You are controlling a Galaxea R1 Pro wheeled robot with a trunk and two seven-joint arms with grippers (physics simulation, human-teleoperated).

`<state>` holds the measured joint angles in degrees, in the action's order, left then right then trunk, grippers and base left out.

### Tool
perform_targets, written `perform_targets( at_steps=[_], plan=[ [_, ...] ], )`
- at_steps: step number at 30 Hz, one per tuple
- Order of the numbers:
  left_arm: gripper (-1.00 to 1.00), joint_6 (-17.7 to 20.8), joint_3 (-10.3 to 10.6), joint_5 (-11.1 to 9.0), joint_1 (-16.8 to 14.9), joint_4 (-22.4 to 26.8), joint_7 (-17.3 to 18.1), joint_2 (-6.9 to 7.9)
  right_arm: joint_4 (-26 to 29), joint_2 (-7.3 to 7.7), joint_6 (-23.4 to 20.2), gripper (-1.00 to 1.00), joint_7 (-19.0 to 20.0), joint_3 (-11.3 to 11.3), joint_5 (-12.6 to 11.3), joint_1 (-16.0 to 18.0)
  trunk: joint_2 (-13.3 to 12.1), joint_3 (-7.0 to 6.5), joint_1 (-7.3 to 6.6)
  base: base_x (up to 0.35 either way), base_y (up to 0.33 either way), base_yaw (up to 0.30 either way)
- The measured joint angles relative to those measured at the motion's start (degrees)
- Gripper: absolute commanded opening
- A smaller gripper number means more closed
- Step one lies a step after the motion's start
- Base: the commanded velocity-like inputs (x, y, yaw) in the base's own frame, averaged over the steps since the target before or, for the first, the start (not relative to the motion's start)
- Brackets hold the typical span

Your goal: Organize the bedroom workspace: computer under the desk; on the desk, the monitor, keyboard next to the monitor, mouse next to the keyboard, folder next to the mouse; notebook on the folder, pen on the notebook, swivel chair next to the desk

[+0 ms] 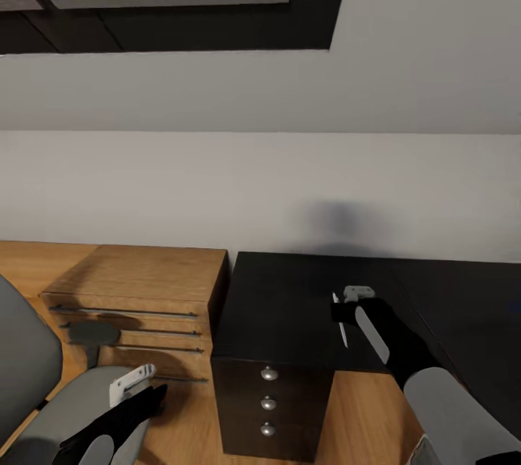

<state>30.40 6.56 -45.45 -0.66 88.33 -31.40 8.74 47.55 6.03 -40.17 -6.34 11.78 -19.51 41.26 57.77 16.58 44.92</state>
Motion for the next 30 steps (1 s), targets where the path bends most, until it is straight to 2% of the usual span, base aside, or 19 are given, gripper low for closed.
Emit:
perform_targets(
  at_steps=[7,19,30],
  plan=[
    [1.00,-0.02,0.01,0.03,0.01,0.00,-0.07,0.01,0.58,-0.04,-0.01,-1.00,-0.10,-0.03,0.00,0.00,-2.80,-1.26,-1.56,-0.103,-0.005,-0.011],
    [1.00,-0.10,0.41,0.30,0.00,0.00,-0.18,-0.01,0.77,0.14,0.05,-1.00,-0.09,-0.18,-0.02,-0.01,-7.63,-3.88,-4.21,-0.001,0.000,-0.174],
    [1.00,-0.08,0.98,0.26,0.01,-0.03,-0.21,-0.03,1.19,0.16,-0.01,-1.00,-0.09,-0.26,-0.01,0.00,-12.05,-5.90,-6.63,0.000,0.000,-0.020]
  ],
)
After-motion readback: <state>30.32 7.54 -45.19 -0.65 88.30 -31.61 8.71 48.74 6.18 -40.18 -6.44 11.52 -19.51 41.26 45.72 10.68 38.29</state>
